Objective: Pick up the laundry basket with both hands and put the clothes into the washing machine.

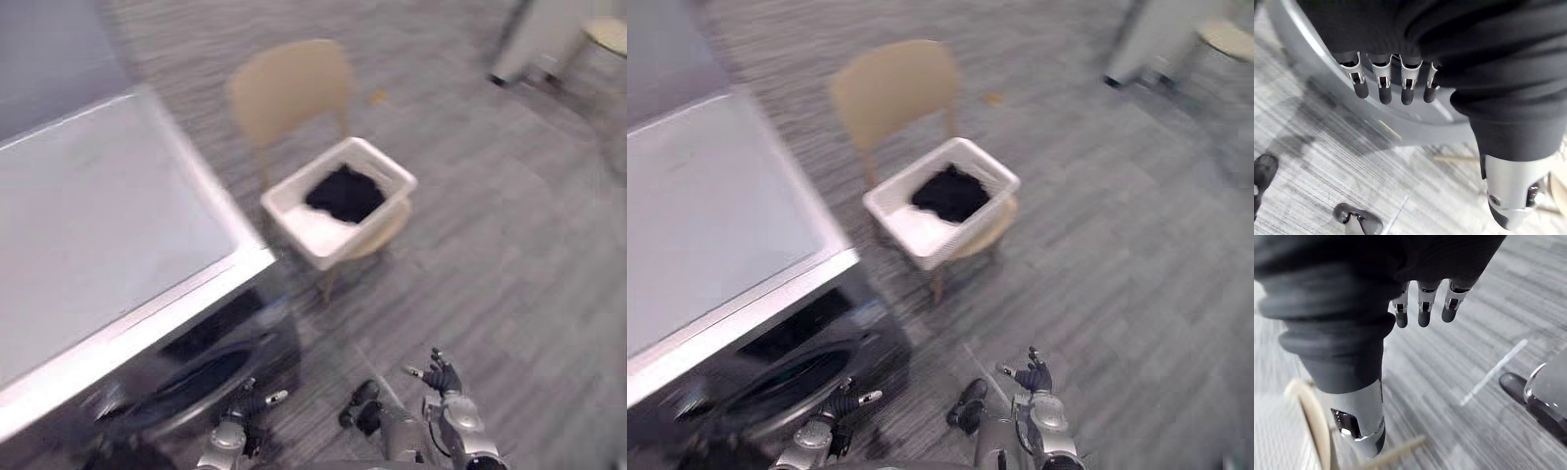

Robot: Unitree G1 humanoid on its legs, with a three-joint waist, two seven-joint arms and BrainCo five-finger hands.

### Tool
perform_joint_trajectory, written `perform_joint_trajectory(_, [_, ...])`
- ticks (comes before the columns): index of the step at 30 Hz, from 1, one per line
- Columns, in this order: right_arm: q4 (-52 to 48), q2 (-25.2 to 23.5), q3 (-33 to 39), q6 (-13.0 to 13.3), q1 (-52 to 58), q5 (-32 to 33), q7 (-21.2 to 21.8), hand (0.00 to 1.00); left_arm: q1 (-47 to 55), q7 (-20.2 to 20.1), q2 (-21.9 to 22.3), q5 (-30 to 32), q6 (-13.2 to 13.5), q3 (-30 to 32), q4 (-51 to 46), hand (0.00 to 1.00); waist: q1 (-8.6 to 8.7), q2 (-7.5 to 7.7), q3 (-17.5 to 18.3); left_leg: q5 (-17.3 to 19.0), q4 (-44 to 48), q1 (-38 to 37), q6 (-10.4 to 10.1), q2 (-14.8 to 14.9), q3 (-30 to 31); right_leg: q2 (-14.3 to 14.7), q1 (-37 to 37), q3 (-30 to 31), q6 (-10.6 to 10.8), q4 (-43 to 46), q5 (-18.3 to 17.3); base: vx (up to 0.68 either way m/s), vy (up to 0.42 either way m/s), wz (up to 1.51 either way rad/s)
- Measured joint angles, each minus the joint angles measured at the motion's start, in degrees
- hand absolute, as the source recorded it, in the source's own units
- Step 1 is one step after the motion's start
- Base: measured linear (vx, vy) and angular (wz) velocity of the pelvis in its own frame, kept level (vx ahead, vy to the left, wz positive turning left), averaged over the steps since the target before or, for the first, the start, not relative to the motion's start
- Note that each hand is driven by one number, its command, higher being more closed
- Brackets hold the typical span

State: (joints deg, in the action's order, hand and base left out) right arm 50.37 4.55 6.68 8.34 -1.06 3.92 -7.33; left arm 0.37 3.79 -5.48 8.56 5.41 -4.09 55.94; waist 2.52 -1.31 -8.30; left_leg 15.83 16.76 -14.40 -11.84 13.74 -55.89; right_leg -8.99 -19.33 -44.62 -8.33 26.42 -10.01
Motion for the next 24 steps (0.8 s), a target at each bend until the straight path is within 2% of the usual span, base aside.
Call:
perform_joint_trajectory(1, [0.4, 0.0, 0.0, -0.1, 0.5, 0.0, 0.0, 0.0, 0.0, 0.0, 0.2, 0.0, 0.0, 0.2, 0.4, 0.0, -0.07, -0.04, 0.0, 0.1, 4.9, -0.3, -0.1, 2.1, 0.1, 1.3, 0.1, 2.2, 0.2, 0.4, -0.7, 0.41, -0.218, -2.12])
perform_joint_trajectory(2, [0.6, 0.3, -0.4, -0.1, 1.2, 0.0, 0.1, 0.0, 0.3, 0.0, 0.9, -0.1, 0.2, 1.0, 0.4, 0.0, -0.29, -0.93, -0.3, -1.4, 18.7, 0.2, 2.1, 8.5, 1.2, 5.3, 1.4, 6.5, 0.3, -0.9, -1.3, 0.44, -0.192, -2.22])
perform_joint_trajectory(3, [1.5, 0.3, -1.2, -0.1, 1.1, 0.1, 0.0, 0.0, 1.0, 0.0, 1.4, -0.2, 0.4, 2.5, 0.5, 0.0, -0.39, -2.38, -0.9, -3.1, 33.4, 3.2, 10.3, 15.4, 5.1, 10.4, 3.6, 10.4, 0.2, -3.9, -1.3, 0.29, -0.108, -2.22])
perform_joint_trajectory(4, [1.8, 0.3, -1.2, -0.1, 0.9, 0.1, 0.0, 0.0, 1.0, 0.0, 1.6, -0.6, 0.5, 2.7, 0.6, 0.0, -0.35, -2.67, -1.3, -1.5, 39.0, 5.8, 12.7, 16.8, 8.6, 11.9, 4.5, 12.2, -0.1, -4.9, -1.5, 0.33, -0.105, -2.05])
perform_joint_trajectory(5, [2.9, 0.4, -1.5, -0.1, 0.8, 0.2, -0.1, 0.0, 1.0, 0.0, 2.4, -1.4, 0.6, 3.7, 0.6, 0.0, -0.36, -2.21, -2.0, 0.0, 44.5, 13.1, 11.1, 14.9, 19.5, 13.5, 6.5, 15.3, -0.5, -6.4, -1.6, 0.3, -0.057, -1.64])
perform_joint_trajectory(6, [4.1, 0.4, -2.3, -0.1, 0.9, 0.6, 0.0, 0.0, 1.4, 0.0, 3.0, -2.0, 0.7, 4.2, 0.6, 0.0, -0.83, -1.39, -2.8, 1.5, 45.2, 18.7, 8.8, 10.8, 27.9, 14.1, 9.4, 18.0, -0.5, -8.4, -1.5, 0.37, -0.058, -1.45])
perform_joint_trajectory(7, [4.6, 0.3, -2.3, -0.1, 0.9, 0.8, 0.0, 0.0, 1.8, 0.0, 2.7, -2.6, 0.8, 4.4, -0.1, 0.0, -1.03, -1.02, -3.0, 2.0, 44.4, 21.1, 8.1, 8.8, 30.9, 14.2, 10.8, 19.1, -0.2, -9.4, -1.3, 0.32, -0.012, -1.2])
perform_joint_trajectory(8, [5.0, 0.0, -2.1, -0.1, 1.2, 1.4, 0.1, 0.0, 1.8, 0.2, 2.3, -3.9, 1.5, 4.7, -1.3, 0.0, -1.77, -0.47, -3.5, 2.4, 40.3, 25.0, 7.8, 5.6, 34.6, 14.3, 13.7, 21.8, 1.5, -11.6, -0.5, 0.31, 0.014, -0.94])
perform_joint_trajectory(9, [5.0, -0.2, -2.1, -0.1, 1.1, 1.8, 0.1, 0.0, 1.8, 0.3, 2.2, -4.5, 1.7, 4.8, -1.9, 0.0, -2.36, -0.01, -4.1, 2.4, 34.9, 28.1, 7.8, 3.3, 35.9, 14.4, 16.0, 23.6, 2.3, -13.8, 0.0, 0.32, 0.032, -0.82])
perform_joint_trajectory(10, [5.0, -0.3, -2.1, -0.1, 0.9, 1.9, 0.1, 0.0, 1.8, 0.4, 2.3, -4.7, 1.8, 4.8, -2.1, 0.0, -2.56, -0.22, -4.3, 2.4, 31.2, 29.6, 7.8, 2.3, 36.1, 14.4, 17.3, 24.5, 2.7, -15.2, 0.2, 0.33, 0.066, -0.54])
perform_joint_trajectory(11, [4.8, -0.2, -2.0, 0.0, 0.7, 2.1, 0.1, 0.0, 1.7, 0.3, 2.6, -5.3, 2.3, 4.6, -2.7, 0.0, -3.12, -0.8, -4.7, 1.8, 21.6, 31.3, 7.6, -0.1, 36.2, 14.3, 19.5, 25.5, 3.7, -18.3, 0.9, 0.29, 0.07, -0.28])
perform_joint_trajectory(12, [4.8, 0.0, -2.0, 0.0, 0.5, 2.1, 0.1, 0.0, 1.6, 0.3, 2.9, -5.3, 2.4, 4.6, -2.8, 0.0, -3.27, -1.1, -4.8, 0.9, 16.0, 31.7, 6.4, -1.3, 36.1, 14.3, 20.4, 25.8, 4.2, -19.7, 1.3, 0.34, 0.106, -0.33])
perform_joint_trajectory(13, [4.8, 0.1, -2.2, 0.0, 0.1, 2.2, 0.0, 0.0, 1.6, 0.3, 3.2, -5.6, 2.6, 4.5, -3.7, 0.0, -3.9, -0.96, -4.8, -5.6, 8.4, 31.3, 9.3, -3.9, 36.3, 13.9, 22.4, 26.7, 4.8, -22.3, 1.8, 0.47, 0.166, -0.37])
perform_joint_trajectory(14, [4.3, -0.2, -2.5, 0.1, -0.3, 2.2, 0.1, 0.0, 1.8, 0.3, 3.1, -5.6, 2.5, 4.5, -3.6, 0.0, -4.77, -0.28, -4.5, -8.1, 5.6, 30.2, 12.2, -5.9, 36.8, 12.9, 23.7, 28.1, 5.5, -23.6, 1.8, 0.51, 0.178, -0.32])
perform_joint_trajectory(15, [4.2, -0.4, -2.5, 0.2, -1.0, 2.1, 0.1, 0.0, 1.6, 0.3, 3.0, -5.6, 2.5, 4.7, -3.6, 0.0, -4.69, -0.18, -4.5, -8.1, 5.5, 30.3, 12.7, -6.4, 36.8, 12.4, 23.8, 28.6, 5.9, -23.7, 1.6, 0.58, 0.195, -0.15])
perform_joint_trajectory(16, [4.1, -0.5, -2.5, 0.1, -1.7, 1.9, 0.1, 0.0, 1.2, 0.2, 3.0, -5.6, 2.5, 4.8, -3.6, 0.0, -4.39, -0.02, -4.7, -7.0, 6.5, 29.8, 14.4, -6.6, 36.6, 11.7, 23.7, 28.7, 6.8, -23.0, 1.1, 0.48, 0.174, -0.07])
perform_joint_trajectory(17, [4.1, -1.0, -3.0, 0.1, -2.5, 1.7, 0.1, 0.0, 0.8, 0.1, 2.9, -5.7, 2.4, 4.9, -3.6, 0.0, -4.73, 0.79, -5.2, -6.3, 8.6, 29.5, 15.4, -6.4, 36.0, 10.7, 23.3, 29.1, 8.2, -19.7, 0.4, 0.46, 0.176, -0.09])
perform_joint_trajectory(18, [4.1, -1.3, -3.4, 0.1, -2.8, 1.5, 0.2, 0.0, 0.8, 0.1, 2.8, -5.7, 2.5, 5.1, -3.6, 0.0, -4.96, 1.04, -5.4, -6.2, 10.4, 29.3, 15.5, -6.0, 35.9, 10.3, 22.9, 29.2, 8.5, -16.6, 0.3, 0.52, 0.239, -0.05])
perform_joint_trajectory(20, [4.0, -2.0, -3.8, 0.2, -2.8, 0.4, 0.2, 0.0, 1.5, 0.1, 2.1, -5.6, 2.4, 4.6, -2.4, 0.0, -4.69, 1.06, -5.3, -3.5, 5.6, 22.1, 15.2, -7.4, 35.6, 5.8, 17.4, 26.8, 10.3, 7.9, 0.3, 0.43, 0.203, 0.1])
perform_joint_trajectory(21, [3.7, -1.9, -4.3, 0.2, -2.7, 0.1, 0.2, 0.0, 1.5, 0.2, 2.3, -5.6, 2.3, 4.2, -2.3, 0.0, -4.3, 1.13, -5.3, -2.4, 3.4, 19.3, 15.1, -8.6, 36.9, 4.0, 15.0, 26.2, 11.2, 15.9, 0.7, 0.41, 0.098, 0.47])
perform_joint_trajectory(22, [3.7, -1.8, -4.9, 0.2, -2.5, -0.2, 0.4, 0.0, 1.3, 0.2, 2.1, -5.6, 2.1, 3.7, -1.9, 0.0, -3.47, 1.76, -5.6, -1.3, 1.5, 16.8, 15.8, -10.5, 39.0, 0.9, 11.7, 25.8, 11.0, 24.8, -0.2, 0.53, 0.038, 1.06])
perform_joint_trajectory(23, [3.7, -1.5, -5.0, 0.1, -2.2, -0.4, 0.9, 0.0, 1.3, 0.3, 2.2, -5.6, 1.8, 3.7, -1.7, 0.0, -3.24, 1.9, -5.5, -0.7, 0.3, 14.2, 16.0, -11.3, 42.7, -1.0, 8.6, 24.8, 9.6, 29.0, -3.7, 0.52, -0.006, 1.17])
perform_joint_trajectory(24, [3.6, -1.3, -5.0, 0.1, -2.0, -0.6, 1.0, 0.0, 1.3, 0.3, 2.4, -5.7, 1.5, 3.7, -1.5, 0.0, -3.16, 1.04, -5.8, -0.7, -0.7, 13.1, 16.0, -11.1, 44.5, -0.8, 7.7, 23.8, 9.2, 28.2, -5.1, 0.5, -0.071, 1.17])
